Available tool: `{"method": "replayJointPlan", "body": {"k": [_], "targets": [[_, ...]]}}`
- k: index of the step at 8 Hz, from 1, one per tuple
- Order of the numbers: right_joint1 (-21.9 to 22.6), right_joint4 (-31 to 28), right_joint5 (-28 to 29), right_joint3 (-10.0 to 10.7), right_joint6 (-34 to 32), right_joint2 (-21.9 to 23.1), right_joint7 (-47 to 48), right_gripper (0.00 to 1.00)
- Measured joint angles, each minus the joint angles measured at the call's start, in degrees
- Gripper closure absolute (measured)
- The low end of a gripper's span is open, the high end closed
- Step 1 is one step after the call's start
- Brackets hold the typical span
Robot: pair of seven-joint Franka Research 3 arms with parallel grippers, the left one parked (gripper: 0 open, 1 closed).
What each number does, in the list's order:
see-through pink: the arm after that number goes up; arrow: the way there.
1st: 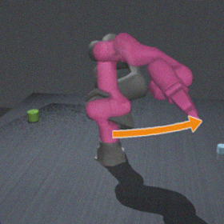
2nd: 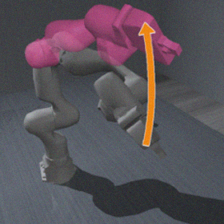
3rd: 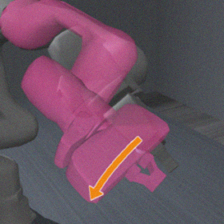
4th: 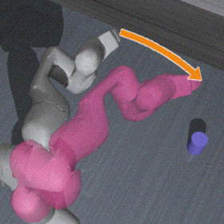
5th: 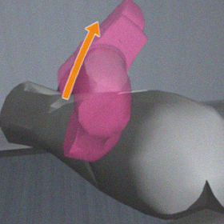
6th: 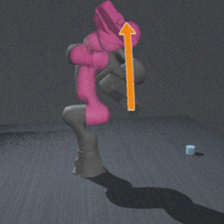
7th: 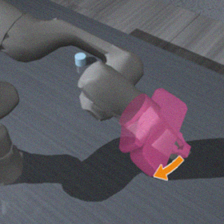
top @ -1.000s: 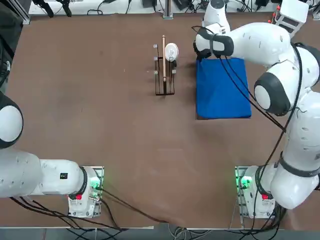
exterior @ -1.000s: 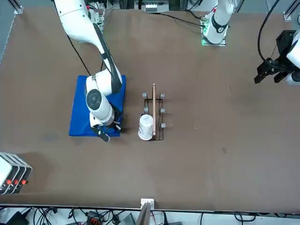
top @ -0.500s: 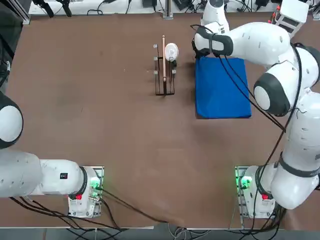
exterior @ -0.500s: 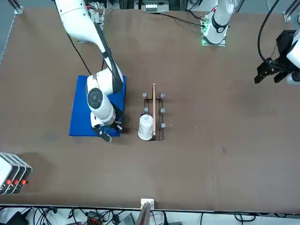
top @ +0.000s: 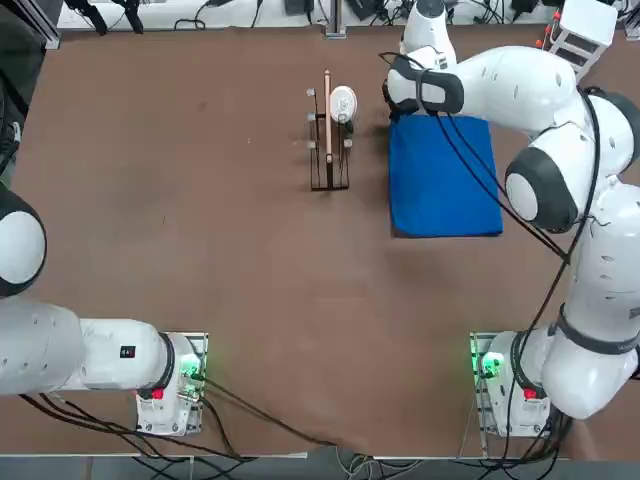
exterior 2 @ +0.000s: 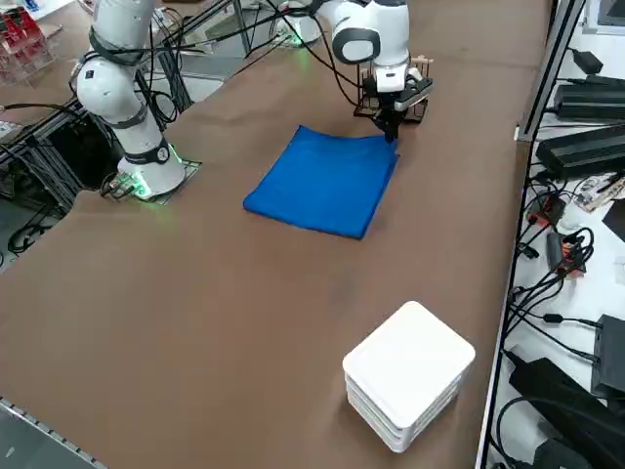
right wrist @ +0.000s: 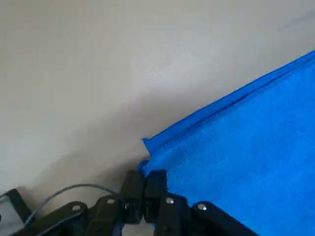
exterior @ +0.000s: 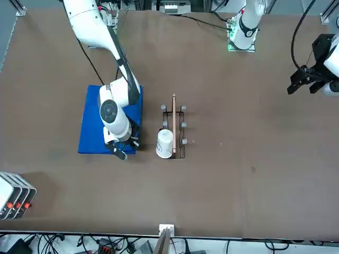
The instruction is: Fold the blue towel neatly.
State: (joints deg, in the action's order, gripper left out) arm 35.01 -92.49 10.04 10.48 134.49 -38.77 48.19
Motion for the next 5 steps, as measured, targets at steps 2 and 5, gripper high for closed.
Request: {"method": "replayJointPlan", "body": {"k": [2, 5], "targets": [[0.03, 1.23, 0.0, 0.0, 0.07, -0.13, -0.04, 0.97], [0.04, 1.85, 0.0, 0.01, 0.07, -0.57, -0.19, 0.96]]}}
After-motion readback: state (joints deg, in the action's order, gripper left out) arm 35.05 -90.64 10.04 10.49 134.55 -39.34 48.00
